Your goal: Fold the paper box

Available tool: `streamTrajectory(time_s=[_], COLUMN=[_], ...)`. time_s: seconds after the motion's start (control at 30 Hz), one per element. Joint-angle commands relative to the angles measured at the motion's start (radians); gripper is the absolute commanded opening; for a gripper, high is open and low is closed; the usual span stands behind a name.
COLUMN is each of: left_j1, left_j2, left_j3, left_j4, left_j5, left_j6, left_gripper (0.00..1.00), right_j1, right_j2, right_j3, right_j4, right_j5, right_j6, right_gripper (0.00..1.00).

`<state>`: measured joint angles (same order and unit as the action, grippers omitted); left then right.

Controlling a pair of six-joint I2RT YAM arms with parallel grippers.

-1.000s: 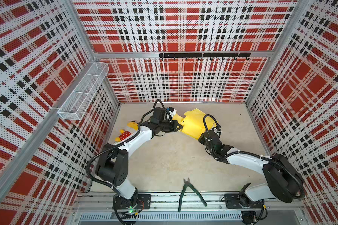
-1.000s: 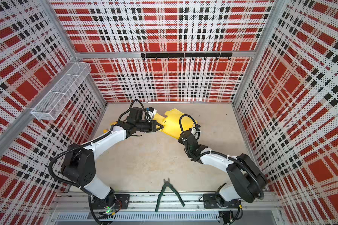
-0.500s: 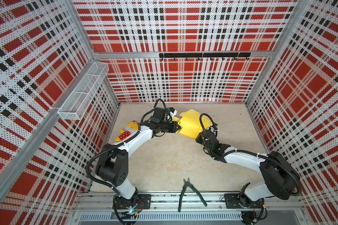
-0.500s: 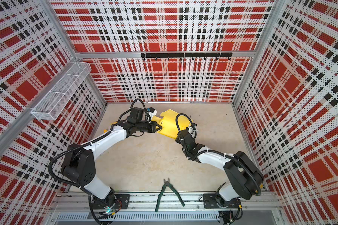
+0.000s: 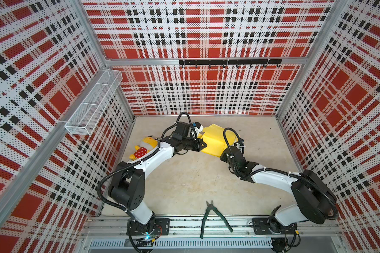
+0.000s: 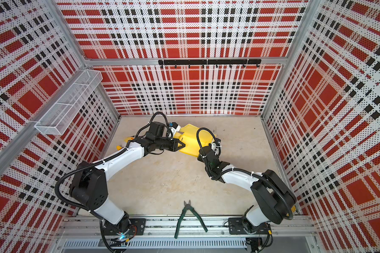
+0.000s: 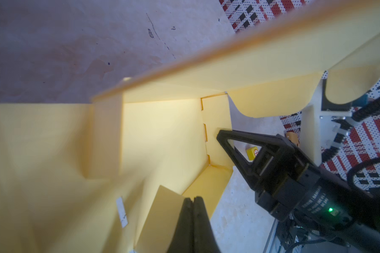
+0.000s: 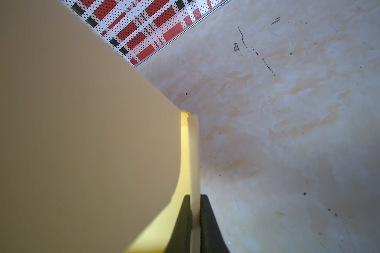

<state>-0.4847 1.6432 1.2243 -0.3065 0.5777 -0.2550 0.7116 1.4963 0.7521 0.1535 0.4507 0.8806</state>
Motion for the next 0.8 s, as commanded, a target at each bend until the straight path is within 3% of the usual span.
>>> streamTrajectory(time_s=[0.0,0.23,0.53,0.67,0.77], left_j1=[-0.017,0.020,0.088,0.154,0.233], left_j2=[0.011,-0.021,-0.056,-0.059,-0.065], left_j3=[0.009,0.030,0.196,0.224,0.165], left_j4=[-0.012,-0.043,-0.157,-0.182,-0.104], left_j5=[0.052,0.050,0.227,0.229,0.223], left_j6=[0.026,0.029,0.030,0.042,-0.024], left_gripper=[0.00,0.15,0.27,0.35,0.44], right_j1=[0.010,-0.071,-0.204,-0.262,-0.298], right_j2=[-0.021,-0.102,-0.244,-0.294,-0.305], right_j3=[0.024,-0.055,-0.185,-0.211,-0.215], right_j4=[0.070,0.051,0.034,0.054,0.112], right_j5=[0.011,-0.029,-0.124,-0.233,-0.365], right_j6=[-0.004,0.004,-0.044,-0.094,-0.147], right_gripper=[0.00,0.00,0.00,0.00,0.00])
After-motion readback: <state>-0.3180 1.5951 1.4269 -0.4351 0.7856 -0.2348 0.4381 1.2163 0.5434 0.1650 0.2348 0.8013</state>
